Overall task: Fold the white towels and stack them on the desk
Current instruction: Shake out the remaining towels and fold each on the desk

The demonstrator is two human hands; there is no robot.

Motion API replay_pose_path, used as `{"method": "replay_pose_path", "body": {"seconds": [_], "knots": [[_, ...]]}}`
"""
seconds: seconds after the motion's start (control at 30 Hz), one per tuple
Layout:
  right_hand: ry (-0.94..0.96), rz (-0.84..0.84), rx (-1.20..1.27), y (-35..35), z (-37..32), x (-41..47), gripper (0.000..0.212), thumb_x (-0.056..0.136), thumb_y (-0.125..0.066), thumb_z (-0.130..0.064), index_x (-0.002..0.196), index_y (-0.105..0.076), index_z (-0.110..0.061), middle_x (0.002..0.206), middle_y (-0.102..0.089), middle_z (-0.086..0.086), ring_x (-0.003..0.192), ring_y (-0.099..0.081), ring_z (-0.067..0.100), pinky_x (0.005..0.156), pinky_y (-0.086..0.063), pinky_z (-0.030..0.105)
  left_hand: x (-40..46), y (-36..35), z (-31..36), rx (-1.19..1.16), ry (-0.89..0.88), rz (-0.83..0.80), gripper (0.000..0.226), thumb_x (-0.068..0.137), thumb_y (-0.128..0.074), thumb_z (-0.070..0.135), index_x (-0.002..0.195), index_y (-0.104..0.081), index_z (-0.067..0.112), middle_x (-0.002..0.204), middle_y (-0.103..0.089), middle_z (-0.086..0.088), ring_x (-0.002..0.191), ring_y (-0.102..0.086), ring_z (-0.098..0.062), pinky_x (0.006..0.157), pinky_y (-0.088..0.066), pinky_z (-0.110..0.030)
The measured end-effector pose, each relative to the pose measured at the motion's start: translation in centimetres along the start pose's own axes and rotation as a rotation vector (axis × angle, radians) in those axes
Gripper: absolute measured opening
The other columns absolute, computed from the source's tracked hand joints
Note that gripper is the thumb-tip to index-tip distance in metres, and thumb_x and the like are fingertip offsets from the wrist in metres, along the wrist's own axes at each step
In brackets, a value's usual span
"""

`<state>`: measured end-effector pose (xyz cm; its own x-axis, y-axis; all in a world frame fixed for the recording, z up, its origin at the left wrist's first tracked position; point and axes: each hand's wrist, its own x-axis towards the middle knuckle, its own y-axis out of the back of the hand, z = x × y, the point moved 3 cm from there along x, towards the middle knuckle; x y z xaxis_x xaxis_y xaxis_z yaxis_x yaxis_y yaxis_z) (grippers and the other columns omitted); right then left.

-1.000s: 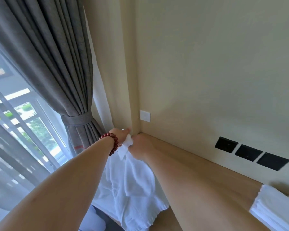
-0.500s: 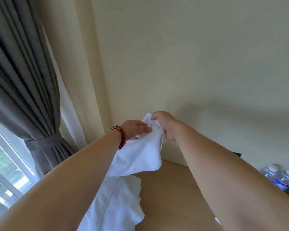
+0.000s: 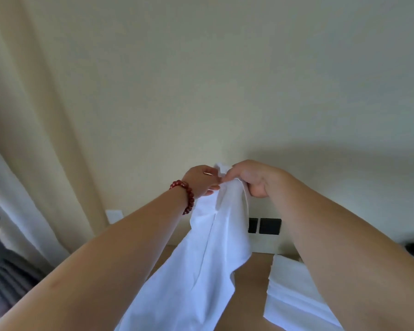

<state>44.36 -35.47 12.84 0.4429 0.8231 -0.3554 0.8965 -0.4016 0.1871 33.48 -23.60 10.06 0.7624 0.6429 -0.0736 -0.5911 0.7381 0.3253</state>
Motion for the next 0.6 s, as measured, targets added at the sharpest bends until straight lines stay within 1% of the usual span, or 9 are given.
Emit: {"method": "replay_pose_path", "body": {"seconds": [0.1,0.17,0.23,0.3,0.33,0.4,0.47,0.53,0.6], "knots": [[-0.017,0.088,0.028,3.0,0.7,-0.6,0.040,0.080,-0.058,-0.002,0.120,-0.066,-0.001,0.110,-0.072,0.023,0.099,-0.072,0.038,0.096,-0.054,0.053,0.7,-2.7,1.3,0.048,-0.029,-0.177,0.060,0.074,-0.085,0.030,0.128,-0.059,0.026,0.111,-0.073,0.009,0.105,-0.068,-0.006,0.084,-0.056,-0.028],[-0.004,0.116,0.062,4.5,1.0,-1.0,0.041,0.080,-0.054,-0.007,0.119,-0.066,-0.002,0.105,-0.072,0.020,0.091,-0.072,0.036,0.096,-0.053,0.052,1.2,-4.4,2.3,0.082,-0.055,-0.183,0.069,0.069,-0.088,0.038,0.130,-0.058,0.026,0.114,-0.072,0.009,0.107,-0.066,-0.007,0.084,-0.056,-0.028],[0.009,0.095,0.104,5.5,1.3,-1.5,0.036,0.082,-0.052,-0.013,0.113,-0.068,-0.004,0.101,-0.070,0.019,0.086,-0.068,0.033,0.091,-0.053,0.045,1.6,-5.9,3.0,0.115,-0.081,-0.113,0.065,0.070,-0.089,0.041,0.125,-0.059,0.024,0.110,-0.071,0.005,0.103,-0.068,-0.011,0.088,-0.056,-0.031],[0.007,0.079,0.129,6.6,1.7,-1.7,0.031,0.083,-0.052,-0.020,0.107,-0.069,-0.009,0.099,-0.069,0.017,0.087,-0.066,0.032,0.087,-0.050,0.042,2.1,-7.2,3.2,0.151,-0.092,-0.077,0.057,0.071,-0.088,0.040,0.119,-0.062,0.024,0.103,-0.072,0.004,0.097,-0.069,-0.013,0.088,-0.055,-0.032],[-0.002,0.084,0.133,7.2,1.9,-1.8,0.030,0.082,-0.054,-0.025,0.105,-0.069,-0.010,0.098,-0.070,0.016,0.087,-0.066,0.032,0.087,-0.050,0.042,2.3,-7.6,3.2,0.170,-0.094,-0.070,0.050,0.073,-0.086,0.037,0.117,-0.064,0.024,0.099,-0.073,0.005,0.094,-0.069,-0.013,0.086,-0.054,-0.030],[-0.024,0.111,0.134,8.4,2.4,-1.9,0.034,0.078,-0.058,-0.032,0.101,-0.069,-0.010,0.094,-0.071,0.015,0.084,-0.066,0.032,0.085,-0.049,0.040,2.7,-8.0,3.2,0.235,-0.110,-0.031,0.030,0.082,-0.078,0.024,0.110,-0.067,0.023,0.092,-0.071,0.008,0.087,-0.067,-0.013,0.075,-0.052,-0.024],[-0.030,0.129,0.100,9.3,2.6,-2.2,0.033,0.077,-0.060,-0.036,0.096,-0.070,-0.010,0.089,-0.072,0.014,0.081,-0.066,0.031,0.083,-0.048,0.039,2.9,-7.9,3.3,0.292,-0.134,0.040,0.015,0.088,-0.068,0.018,0.103,-0.071,0.021,0.092,-0.069,0.006,0.086,-0.063,-0.013,0.067,-0.046,-0.022],[-0.038,0.141,0.043,9.7,2.6,-2.5,0.029,0.080,-0.060,-0.035,0.094,-0.070,-0.011,0.088,-0.071,0.013,0.079,-0.065,0.030,0.080,-0.046,0.038,2.9,-8.0,3.5,0.272,-0.150,0.101,0.012,0.091,-0.061,0.019,0.094,-0.073,0.023,0.091,-0.070,0.003,0.086,-0.060,-0.015,0.067,-0.045,-0.025],[-0.030,0.190,-0.102,9.8,2.5,-2.6,0.032,0.073,-0.063,-0.035,0.095,-0.068,-0.012,0.089,-0.067,0.012,0.077,-0.061,0.029,0.076,-0.043,0.038,3.0,-8.3,3.4,0.190,-0.141,0.148,0.024,0.094,-0.055,0.021,0.076,-0.069,0.027,0.076,-0.067,0.006,0.075,-0.058,-0.015,0.064,-0.043,-0.027]]}}
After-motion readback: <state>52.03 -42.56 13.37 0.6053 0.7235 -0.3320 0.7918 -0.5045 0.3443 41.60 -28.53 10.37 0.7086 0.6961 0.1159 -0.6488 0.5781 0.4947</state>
